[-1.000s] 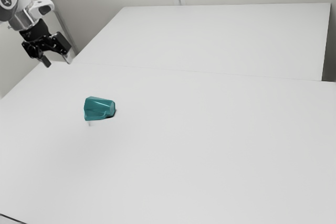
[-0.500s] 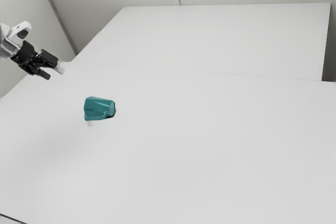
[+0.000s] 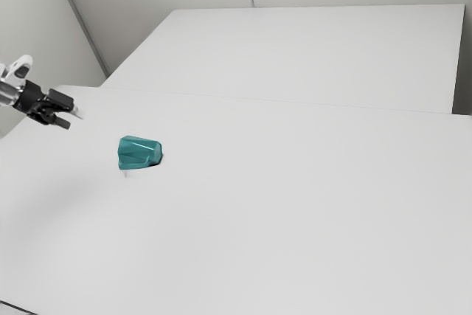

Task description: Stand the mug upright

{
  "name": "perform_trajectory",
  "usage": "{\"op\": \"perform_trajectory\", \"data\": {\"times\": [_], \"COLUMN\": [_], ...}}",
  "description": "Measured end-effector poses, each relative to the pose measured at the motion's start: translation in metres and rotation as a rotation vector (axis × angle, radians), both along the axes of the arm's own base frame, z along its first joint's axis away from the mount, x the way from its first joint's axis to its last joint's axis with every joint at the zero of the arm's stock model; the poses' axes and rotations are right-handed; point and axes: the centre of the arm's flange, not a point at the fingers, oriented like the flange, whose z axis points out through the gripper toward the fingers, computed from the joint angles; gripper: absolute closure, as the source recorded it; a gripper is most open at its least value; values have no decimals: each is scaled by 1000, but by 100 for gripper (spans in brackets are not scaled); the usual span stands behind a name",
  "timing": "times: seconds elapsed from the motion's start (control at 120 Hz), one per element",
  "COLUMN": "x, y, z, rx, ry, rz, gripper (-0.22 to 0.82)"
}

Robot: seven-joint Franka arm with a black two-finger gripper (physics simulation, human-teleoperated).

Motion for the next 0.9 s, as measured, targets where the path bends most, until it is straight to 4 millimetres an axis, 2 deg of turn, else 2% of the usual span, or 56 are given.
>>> {"op": "perform_trajectory", "data": {"times": [0.375,0.9], "x": [23,44], "y": [26,26], "z": [-48,-103], "rx": [-94,-242], "ry": [37,95], "rz": [3,33], "gripper": [0,0]}}
